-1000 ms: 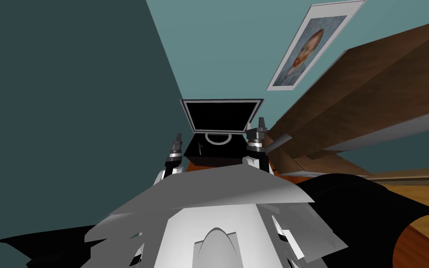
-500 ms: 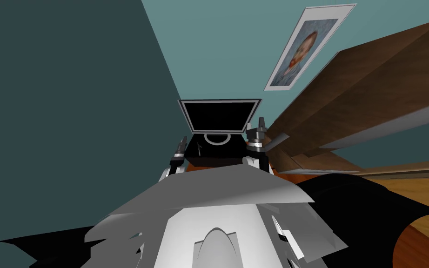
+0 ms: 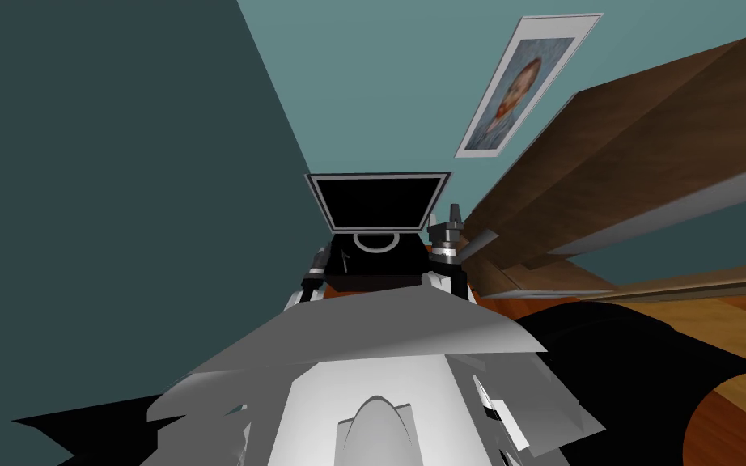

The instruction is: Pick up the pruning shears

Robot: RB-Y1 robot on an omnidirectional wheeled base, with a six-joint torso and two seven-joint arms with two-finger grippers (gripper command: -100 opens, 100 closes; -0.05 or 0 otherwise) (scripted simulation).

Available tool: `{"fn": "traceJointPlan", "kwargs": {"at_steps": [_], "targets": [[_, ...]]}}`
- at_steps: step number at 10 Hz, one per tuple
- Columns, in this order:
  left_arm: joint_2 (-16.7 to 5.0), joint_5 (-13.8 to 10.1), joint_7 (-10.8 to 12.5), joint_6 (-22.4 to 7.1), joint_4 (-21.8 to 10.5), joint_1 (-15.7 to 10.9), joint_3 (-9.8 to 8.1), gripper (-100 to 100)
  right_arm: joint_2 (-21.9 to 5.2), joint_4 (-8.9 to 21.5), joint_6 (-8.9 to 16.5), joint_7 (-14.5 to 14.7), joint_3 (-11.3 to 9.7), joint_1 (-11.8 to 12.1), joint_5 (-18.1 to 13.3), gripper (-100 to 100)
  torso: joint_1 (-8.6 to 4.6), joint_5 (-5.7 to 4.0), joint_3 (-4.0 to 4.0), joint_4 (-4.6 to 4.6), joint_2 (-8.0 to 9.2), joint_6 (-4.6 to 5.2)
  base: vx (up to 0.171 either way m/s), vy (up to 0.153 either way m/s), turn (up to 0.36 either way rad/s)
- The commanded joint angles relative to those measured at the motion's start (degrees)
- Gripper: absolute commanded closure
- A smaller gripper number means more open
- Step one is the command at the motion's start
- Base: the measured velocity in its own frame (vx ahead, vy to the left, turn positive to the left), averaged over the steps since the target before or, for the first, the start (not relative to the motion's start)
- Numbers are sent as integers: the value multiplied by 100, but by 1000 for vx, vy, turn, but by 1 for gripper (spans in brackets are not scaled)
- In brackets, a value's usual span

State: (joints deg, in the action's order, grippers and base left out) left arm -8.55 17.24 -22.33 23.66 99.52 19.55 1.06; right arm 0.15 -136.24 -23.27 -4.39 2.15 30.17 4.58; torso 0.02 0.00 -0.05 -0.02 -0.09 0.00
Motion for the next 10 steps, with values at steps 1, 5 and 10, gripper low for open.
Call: {"fn": "traceJointPlan", "kwargs": {"at_steps": [1, 5, 10], "targets": [[-27, 54, -72, -29, -218, -34, 5, -100, 0, 0, 0, 0, 0, 0, 0, 0, 0, 0, 0, 0, 0, 0, 15, 5, -20], [-92, 326, -396, -84, -844, -270, 41, -100, 0, 0, 0, 0, 0, 0, 0, 0, -2, -1, 2, 1, 3, -2, 14, 0, -46], [-139, 504, -609, -121, -1433, -427, 66, -100, 0, 0, 0, 0, 0, 0, 0, 0, -3, -1, 2, 1, 4, -1, 11, -1, -35]]}}
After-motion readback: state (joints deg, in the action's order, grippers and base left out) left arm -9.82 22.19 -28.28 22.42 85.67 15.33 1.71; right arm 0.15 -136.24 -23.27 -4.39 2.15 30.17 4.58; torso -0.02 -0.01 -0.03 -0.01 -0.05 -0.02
